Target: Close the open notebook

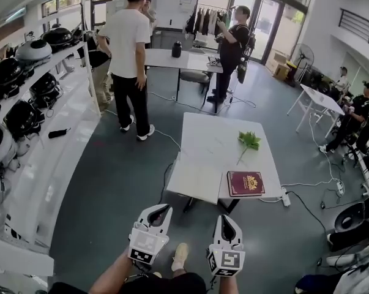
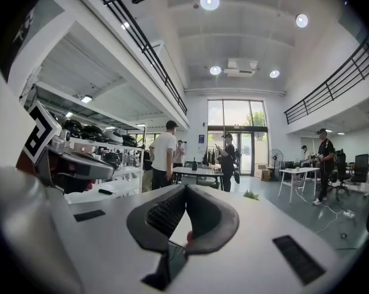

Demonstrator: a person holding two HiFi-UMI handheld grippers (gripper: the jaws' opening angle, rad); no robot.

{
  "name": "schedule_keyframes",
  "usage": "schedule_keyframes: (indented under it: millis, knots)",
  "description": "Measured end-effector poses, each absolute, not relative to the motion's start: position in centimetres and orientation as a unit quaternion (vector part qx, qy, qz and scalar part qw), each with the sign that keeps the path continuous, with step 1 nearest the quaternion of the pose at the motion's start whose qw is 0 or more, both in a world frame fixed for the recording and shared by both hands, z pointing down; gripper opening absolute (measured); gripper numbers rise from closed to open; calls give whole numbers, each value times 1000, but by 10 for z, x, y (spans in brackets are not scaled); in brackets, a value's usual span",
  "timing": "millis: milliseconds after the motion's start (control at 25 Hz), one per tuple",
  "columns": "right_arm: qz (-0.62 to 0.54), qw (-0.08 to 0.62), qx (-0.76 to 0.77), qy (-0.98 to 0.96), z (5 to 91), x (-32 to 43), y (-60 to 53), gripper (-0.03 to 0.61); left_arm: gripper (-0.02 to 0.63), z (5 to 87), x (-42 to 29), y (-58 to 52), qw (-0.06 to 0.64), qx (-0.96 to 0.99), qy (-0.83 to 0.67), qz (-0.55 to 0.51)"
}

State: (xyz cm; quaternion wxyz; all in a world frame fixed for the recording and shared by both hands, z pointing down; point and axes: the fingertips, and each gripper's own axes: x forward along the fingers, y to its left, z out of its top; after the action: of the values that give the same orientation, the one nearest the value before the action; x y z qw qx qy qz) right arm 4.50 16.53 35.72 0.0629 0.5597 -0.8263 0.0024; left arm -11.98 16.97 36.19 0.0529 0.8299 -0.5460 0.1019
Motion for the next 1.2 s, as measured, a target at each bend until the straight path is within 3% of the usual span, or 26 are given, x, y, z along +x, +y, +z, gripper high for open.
schedule_keyframes:
  millis: [560, 1200]
  knots:
    - [35, 75, 513, -854, 381, 50, 20, 17, 32, 386, -103, 36, 85, 806, -571, 128]
    - [90, 97, 470, -873, 444, 39, -59, 17, 32, 445, -115, -39, 136, 769, -604, 162]
